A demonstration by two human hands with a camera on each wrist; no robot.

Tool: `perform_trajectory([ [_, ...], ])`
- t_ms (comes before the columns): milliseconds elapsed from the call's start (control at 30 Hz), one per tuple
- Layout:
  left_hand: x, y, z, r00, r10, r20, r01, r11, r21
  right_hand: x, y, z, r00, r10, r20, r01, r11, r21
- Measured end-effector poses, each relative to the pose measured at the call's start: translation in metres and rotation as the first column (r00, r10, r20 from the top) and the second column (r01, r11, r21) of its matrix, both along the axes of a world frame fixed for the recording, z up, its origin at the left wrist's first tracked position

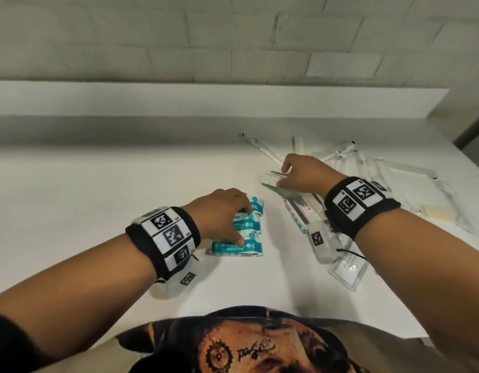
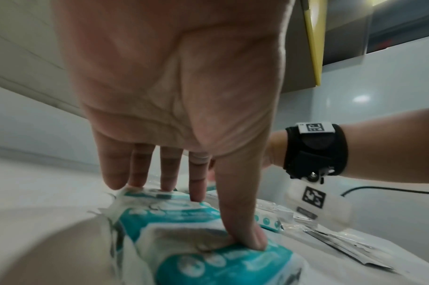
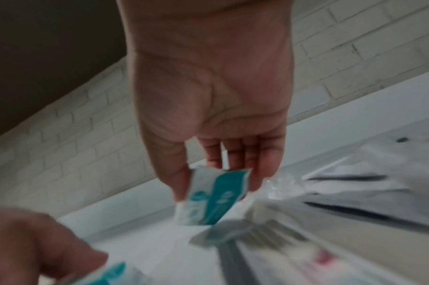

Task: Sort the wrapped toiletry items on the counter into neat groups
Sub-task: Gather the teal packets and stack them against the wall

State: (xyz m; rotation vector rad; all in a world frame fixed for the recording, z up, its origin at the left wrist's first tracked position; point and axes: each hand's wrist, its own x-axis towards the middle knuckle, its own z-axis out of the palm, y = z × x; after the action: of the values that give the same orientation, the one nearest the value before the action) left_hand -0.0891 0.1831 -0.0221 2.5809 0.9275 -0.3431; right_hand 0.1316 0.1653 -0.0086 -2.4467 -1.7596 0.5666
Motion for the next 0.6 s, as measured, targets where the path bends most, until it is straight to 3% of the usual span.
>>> perform_trajectory([
  [67,-0.004,-0.003,-0.002,1.000,0.008,0.007,-0.008,1.000,0.024,-0.012,0.010,0.006,0.984,0.007,-0.177,-0.013,0.999,-0.034],
  [133,-0.004,-0.006,-0.003,1.000,0.005,0.012,-0.005,0.999,0.033,-0.024,0.015,0.007,0.971,-0.003,-0.238,-0.022,0.994,-0.103],
  [267,-0.004,-0.009,-0.004,1.000,-0.010,0.000,0.010,0.999,0.044,-0.031,0.026,0.002,0.995,0.029,-0.100,-0.039,0.994,-0.102],
  [367,-0.005,-0.010,-0.006,1.000,-0.011,-0.002,0.011,0.999,0.051,-0.033,0.033,0.000,0.991,0.030,-0.133,-0.051,0.986,-0.161],
  [600,-0.004,-0.012,-0.008,0.999,-0.033,-0.030,0.035,0.997,0.073,-0.041,0.041,-0.011,0.983,0.141,-0.119,-0.147,0.988,-0.042],
])
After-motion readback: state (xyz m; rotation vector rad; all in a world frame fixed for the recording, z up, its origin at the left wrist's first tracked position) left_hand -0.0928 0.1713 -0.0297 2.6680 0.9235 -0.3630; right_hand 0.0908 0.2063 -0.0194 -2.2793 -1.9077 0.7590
